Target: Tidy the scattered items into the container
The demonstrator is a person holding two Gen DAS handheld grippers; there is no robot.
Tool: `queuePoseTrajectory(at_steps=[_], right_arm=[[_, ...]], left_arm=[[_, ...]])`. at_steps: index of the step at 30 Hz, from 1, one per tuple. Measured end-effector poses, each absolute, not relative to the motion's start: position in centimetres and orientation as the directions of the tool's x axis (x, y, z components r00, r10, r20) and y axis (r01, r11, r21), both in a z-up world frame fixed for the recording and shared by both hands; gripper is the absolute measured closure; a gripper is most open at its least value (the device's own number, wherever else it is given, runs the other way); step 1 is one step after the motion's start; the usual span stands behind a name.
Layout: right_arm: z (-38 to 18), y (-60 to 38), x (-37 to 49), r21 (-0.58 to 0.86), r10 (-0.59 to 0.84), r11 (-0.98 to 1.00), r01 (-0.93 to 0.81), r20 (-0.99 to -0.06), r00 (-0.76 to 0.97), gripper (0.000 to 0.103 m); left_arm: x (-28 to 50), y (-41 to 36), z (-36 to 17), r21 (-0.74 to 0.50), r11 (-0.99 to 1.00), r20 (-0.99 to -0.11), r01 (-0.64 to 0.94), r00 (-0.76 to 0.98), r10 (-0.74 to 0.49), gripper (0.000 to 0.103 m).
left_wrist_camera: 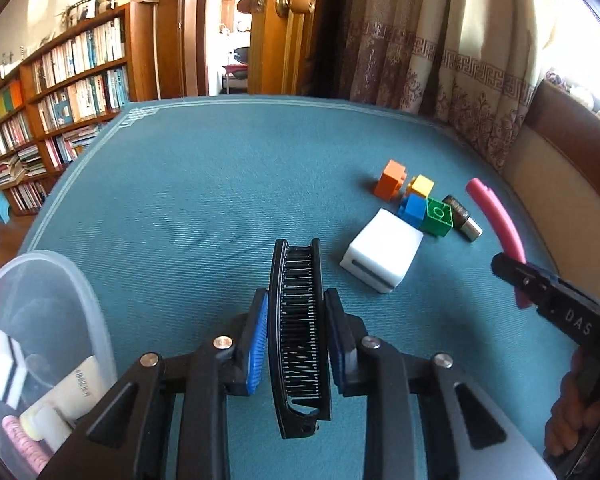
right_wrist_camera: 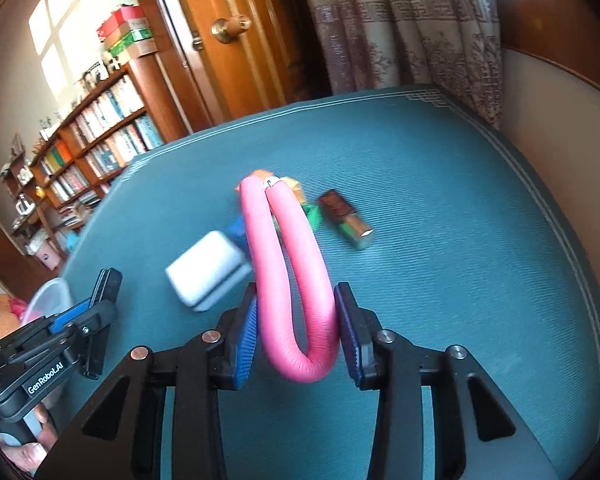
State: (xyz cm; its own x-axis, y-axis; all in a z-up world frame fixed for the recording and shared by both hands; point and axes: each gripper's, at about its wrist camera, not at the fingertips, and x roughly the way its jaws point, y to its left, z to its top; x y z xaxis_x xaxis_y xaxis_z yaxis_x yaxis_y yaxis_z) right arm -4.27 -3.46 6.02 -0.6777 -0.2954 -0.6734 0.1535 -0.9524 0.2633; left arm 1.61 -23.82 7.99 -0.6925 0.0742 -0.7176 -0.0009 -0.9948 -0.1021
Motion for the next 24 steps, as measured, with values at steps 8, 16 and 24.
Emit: queuePoseTrajectory(at_steps=[8,16,24], right_arm=[[6.9,-8.3,-2.9,0.31,-0.402,-0.915,0.257,-0.664,-0.631,0.063],[7.6,-14.4,-1.6,0.321,-0.484,-0.873,0.367,-0.658,-0.577,0.063],[7.7,-17.5,-0.6,0.307,-0.49,-0.867,0.393,-0.667,-0.561,0.063]], left_arm=[[4.0,-27.5,9.5,-0.095,-0.993,-0.694,0.07,-0.719,0.016,0.073],[6.4,-32.0,10.7,-0.071,-0.984,-0.663,0.164,-0.744,-0.076,0.073],[6.7,-33.9,9.9,-0.189,-0.973,-0.68,0.135,-0.733,0.03,0.073]])
